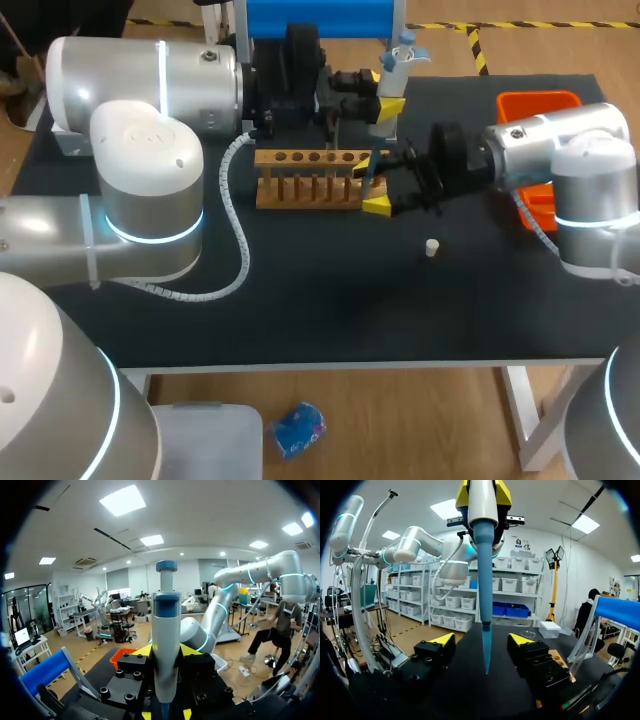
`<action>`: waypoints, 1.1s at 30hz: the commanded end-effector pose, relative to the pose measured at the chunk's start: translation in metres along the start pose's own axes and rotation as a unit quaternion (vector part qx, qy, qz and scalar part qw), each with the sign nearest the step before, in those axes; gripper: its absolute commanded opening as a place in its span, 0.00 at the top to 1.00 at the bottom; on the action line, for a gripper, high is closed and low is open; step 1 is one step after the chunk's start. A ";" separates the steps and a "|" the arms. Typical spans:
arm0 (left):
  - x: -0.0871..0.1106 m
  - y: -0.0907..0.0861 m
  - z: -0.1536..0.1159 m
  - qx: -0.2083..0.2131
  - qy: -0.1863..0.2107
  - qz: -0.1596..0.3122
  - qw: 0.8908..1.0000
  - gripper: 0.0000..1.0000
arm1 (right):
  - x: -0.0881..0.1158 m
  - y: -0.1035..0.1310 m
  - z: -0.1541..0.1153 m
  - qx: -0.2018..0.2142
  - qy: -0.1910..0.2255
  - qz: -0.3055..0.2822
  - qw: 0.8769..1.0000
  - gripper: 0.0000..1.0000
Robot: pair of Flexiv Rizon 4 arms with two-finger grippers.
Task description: Invert the test tube, pick up the pipette, mount the tip to pipette, aspirate from beaker and dispense into the tube, eject the tip, return the pipette, and cap with the stopper.
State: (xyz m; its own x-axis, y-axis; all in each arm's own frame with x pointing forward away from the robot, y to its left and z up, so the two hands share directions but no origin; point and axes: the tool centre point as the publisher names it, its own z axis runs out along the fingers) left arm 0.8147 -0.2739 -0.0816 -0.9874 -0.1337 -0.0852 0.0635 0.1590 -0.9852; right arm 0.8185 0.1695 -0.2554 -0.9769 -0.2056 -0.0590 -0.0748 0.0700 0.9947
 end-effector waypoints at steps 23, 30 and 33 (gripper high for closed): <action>-0.016 -0.002 -0.054 0.017 -0.030 -0.003 0.999 1.00 | 0.023 -0.003 -0.031 0.046 -0.002 0.026 0.999 0.00; -0.016 -0.002 -0.054 0.017 -0.030 -0.003 0.999 1.00 | 0.023 -0.003 -0.031 0.046 -0.002 0.026 0.999 0.00; -0.016 -0.002 -0.054 0.017 -0.030 -0.003 0.999 1.00 | 0.023 -0.003 -0.031 0.046 -0.002 0.026 0.999 0.00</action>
State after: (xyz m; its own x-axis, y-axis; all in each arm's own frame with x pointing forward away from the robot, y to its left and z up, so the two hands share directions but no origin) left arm 0.8224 -0.2208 -0.0701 -0.9766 -0.1968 -0.0868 0.0622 0.1281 -0.9898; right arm 0.8026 0.1344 -0.2583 -0.9805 -0.1961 -0.0079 -0.0414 0.1671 0.9851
